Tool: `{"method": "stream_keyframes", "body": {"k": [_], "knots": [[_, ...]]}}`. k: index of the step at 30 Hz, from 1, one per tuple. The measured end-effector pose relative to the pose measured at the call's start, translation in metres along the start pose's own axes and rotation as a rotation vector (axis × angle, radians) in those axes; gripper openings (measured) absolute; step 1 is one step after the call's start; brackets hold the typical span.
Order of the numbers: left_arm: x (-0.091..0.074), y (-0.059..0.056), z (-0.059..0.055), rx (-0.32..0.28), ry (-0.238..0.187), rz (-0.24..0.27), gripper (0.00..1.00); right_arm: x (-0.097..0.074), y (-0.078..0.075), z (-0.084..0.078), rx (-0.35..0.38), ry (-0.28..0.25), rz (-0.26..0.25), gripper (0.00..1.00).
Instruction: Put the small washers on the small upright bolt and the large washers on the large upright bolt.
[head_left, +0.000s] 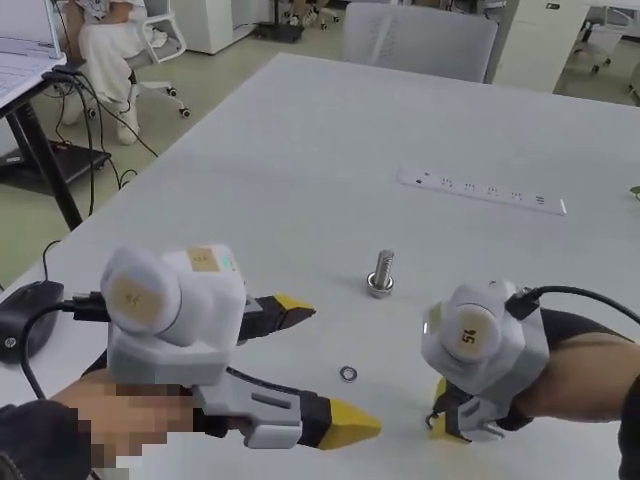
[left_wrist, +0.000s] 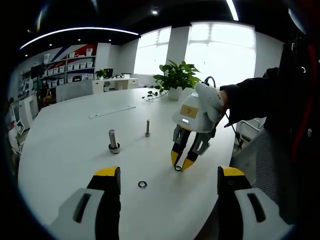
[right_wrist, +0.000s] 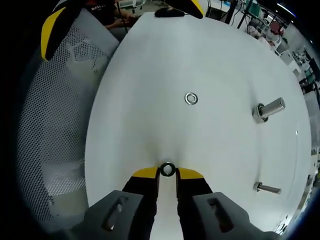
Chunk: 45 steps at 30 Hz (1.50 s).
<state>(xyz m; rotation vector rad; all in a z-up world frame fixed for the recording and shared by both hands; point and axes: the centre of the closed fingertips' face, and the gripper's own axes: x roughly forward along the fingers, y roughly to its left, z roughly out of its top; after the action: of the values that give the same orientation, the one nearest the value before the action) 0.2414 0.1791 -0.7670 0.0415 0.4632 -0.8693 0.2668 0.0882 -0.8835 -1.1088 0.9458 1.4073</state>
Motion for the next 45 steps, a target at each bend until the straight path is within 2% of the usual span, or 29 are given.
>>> {"method": "stream_keyframes", "body": {"k": [21,36,45], "knots": [[0.0,0.001,0.001,-0.003,-0.001,0.001,0.79,-0.004,-0.008,-0.006,0.016,0.008,0.012,0.14],[0.001,0.0,-0.001,-0.005,0.008,-0.005,0.79,-0.017,-0.029,-0.028,0.068,0.023,-0.019,0.14],[0.002,0.001,-0.003,-0.008,0.011,-0.006,0.79,-0.033,-0.053,-0.046,0.112,0.031,-0.059,0.14]]}}
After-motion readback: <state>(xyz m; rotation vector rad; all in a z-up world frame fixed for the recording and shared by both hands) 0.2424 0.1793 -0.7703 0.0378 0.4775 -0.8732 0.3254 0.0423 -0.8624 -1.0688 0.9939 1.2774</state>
